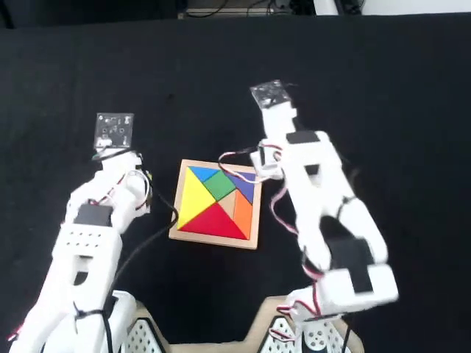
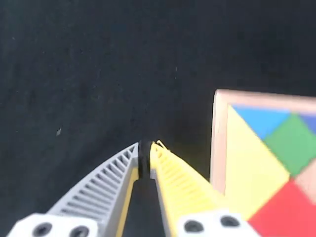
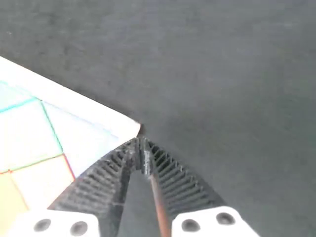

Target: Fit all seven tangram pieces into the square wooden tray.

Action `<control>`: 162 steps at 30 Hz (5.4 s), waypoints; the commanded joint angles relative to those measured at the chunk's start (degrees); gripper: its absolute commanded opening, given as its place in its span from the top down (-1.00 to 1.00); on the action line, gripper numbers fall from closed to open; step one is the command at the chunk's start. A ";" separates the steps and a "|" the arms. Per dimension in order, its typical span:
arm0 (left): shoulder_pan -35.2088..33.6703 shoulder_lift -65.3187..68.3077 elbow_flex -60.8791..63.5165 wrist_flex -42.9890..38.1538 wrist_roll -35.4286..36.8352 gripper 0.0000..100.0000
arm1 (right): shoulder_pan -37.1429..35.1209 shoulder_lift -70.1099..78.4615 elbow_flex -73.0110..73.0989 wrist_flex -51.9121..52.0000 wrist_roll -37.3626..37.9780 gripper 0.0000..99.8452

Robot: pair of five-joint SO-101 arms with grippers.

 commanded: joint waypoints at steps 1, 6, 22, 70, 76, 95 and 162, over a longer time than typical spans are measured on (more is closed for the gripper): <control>4.35 -1.49 0.22 -4.22 1.76 0.89 | -0.44 5.32 -6.11 0.70 -0.97 0.98; 9.01 5.19 -0.22 -11.16 6.86 0.88 | 1.23 8.48 -7.08 0.79 -0.88 0.98; 9.98 25.23 -9.89 -9.58 6.68 0.89 | -4.57 9.10 -9.54 0.35 -0.44 0.98; -7.34 -51.52 -35.56 33.93 -8.62 0.94 | 7.47 -96.48 -1.36 22.42 -0.62 0.98; -15.08 -58.81 -36.44 32.79 5.36 0.94 | 7.56 -100.79 -3.65 20.40 -0.88 0.98; 3.03 -61.80 -58.42 67.52 -13.54 0.94 | 7.21 -112.66 -13.41 29.54 -0.88 0.98; -7.96 -61.45 31.34 39.82 0.97 0.94 | 13.71 -112.31 68.53 20.31 -9.23 0.98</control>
